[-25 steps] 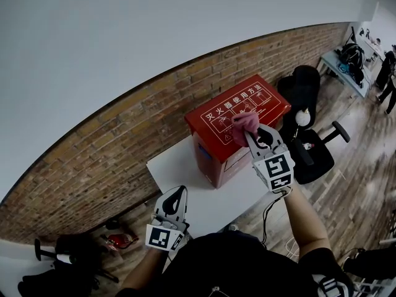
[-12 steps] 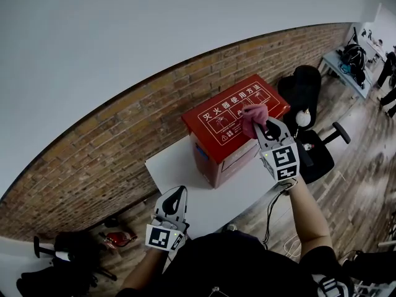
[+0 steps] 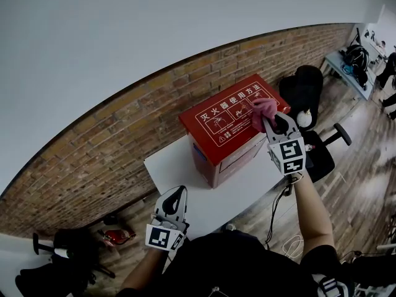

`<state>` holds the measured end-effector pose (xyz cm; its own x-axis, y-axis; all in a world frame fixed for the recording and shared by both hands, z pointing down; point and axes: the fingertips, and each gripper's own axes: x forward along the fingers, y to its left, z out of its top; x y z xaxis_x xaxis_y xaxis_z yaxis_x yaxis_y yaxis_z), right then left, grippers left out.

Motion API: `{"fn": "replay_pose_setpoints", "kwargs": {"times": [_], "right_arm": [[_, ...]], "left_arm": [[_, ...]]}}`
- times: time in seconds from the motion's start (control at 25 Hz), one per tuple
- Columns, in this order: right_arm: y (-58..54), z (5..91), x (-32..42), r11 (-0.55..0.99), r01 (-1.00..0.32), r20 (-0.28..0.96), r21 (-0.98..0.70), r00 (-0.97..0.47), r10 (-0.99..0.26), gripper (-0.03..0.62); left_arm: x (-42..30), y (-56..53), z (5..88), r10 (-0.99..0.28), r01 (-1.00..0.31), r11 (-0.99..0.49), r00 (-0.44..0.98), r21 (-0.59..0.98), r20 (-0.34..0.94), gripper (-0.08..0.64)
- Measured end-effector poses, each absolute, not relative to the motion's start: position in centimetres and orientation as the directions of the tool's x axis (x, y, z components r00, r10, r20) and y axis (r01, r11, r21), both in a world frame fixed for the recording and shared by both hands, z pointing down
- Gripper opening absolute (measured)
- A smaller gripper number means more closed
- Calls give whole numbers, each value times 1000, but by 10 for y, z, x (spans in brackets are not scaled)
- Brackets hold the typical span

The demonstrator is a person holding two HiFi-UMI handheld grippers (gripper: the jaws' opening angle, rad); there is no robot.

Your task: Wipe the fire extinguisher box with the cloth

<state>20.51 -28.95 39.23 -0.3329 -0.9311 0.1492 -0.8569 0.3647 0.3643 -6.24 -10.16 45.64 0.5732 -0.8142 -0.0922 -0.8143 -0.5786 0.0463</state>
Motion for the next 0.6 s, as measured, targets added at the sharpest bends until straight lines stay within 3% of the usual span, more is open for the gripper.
{"fn": "replay_pose_setpoints", "kwargs": {"times": [0.6], "right_arm": [[-315,394,261,312,-862,166,400,-267,-949,69]], "left_arm": [[-50,-104,460,-824,-823,-566,562,45,-71,48]]}}
